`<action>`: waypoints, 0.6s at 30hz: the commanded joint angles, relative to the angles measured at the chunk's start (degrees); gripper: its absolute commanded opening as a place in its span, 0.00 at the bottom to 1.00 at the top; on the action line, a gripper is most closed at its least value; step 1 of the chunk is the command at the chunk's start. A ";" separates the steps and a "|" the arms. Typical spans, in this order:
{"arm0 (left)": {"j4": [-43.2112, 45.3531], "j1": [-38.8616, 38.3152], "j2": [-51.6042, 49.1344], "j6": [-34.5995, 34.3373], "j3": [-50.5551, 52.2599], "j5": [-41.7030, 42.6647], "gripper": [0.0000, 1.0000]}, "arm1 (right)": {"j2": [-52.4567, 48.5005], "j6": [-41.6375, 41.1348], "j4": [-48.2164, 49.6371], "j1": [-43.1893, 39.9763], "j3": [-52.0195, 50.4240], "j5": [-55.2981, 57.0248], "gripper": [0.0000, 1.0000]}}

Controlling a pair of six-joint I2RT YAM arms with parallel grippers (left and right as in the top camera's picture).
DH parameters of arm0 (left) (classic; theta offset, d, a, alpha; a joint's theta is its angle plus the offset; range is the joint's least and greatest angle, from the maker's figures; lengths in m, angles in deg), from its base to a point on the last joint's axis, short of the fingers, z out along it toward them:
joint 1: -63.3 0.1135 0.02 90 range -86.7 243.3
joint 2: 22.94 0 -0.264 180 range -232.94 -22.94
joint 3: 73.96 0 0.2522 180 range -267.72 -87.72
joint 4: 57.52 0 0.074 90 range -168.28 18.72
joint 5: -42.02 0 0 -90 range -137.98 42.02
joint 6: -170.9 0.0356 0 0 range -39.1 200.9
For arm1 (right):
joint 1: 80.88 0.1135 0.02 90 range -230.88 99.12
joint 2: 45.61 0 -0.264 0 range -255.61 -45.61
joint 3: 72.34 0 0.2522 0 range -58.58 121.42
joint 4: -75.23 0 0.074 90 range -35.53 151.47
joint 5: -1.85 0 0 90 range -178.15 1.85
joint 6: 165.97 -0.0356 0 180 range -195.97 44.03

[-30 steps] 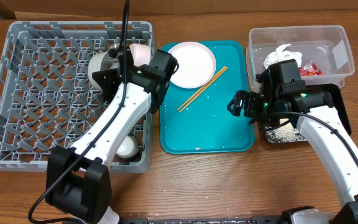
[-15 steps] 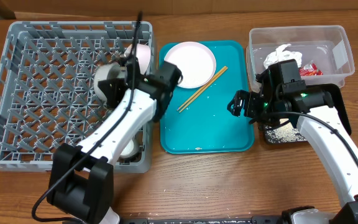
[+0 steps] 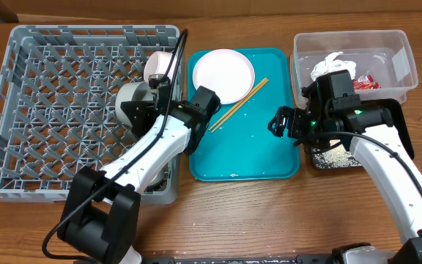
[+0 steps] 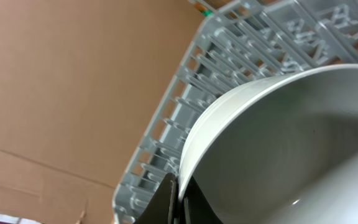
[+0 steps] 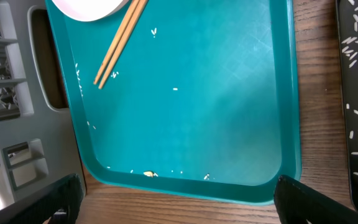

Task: Sort waste into correct bins and load items into the dishwasher
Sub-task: 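Open the left gripper to leave the grey bowl and withdraw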

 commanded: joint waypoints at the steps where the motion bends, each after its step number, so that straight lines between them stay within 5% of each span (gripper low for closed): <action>1: 1.20 -0.02 0.13 1.18 0.52 -6.23 0.04 | 0.98 0.20 0.28 0.26 1.42 0.31 1.00; 8: 2.03 -0.02 -0.24 1.20 0.57 -0.66 0.04 | 0.98 0.20 0.28 0.26 1.42 0.31 1.00; 18: 2.03 -0.02 -6.47 2.25 0.57 -4.63 0.04 | 0.98 0.20 0.28 0.26 1.42 0.31 1.00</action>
